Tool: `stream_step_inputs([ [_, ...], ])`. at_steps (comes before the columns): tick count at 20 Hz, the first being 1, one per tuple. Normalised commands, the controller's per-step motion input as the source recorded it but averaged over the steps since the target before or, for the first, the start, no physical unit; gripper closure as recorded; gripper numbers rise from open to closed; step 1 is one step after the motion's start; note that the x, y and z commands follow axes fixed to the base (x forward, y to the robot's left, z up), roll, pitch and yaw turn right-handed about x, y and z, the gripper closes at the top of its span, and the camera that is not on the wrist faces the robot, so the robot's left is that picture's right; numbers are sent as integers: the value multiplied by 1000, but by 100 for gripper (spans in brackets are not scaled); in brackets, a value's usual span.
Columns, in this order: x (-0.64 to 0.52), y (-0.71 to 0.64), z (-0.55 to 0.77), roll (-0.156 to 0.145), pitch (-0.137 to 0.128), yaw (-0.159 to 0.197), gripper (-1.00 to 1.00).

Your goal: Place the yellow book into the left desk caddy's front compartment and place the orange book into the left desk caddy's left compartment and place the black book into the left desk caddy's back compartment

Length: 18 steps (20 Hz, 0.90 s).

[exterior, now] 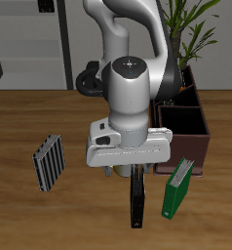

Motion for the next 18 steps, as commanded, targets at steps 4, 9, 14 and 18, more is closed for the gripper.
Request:
stream_step_inputs([
  [4, 62, 19, -82, -17, 11, -3, -100],
  [9, 88, 67, -61, -6, 20, -22, -100],
  [14, 58, 64, -46, 4, 9, -4, -100],
  [18, 49, 37, -74, 10, 15, 1, -100],
])
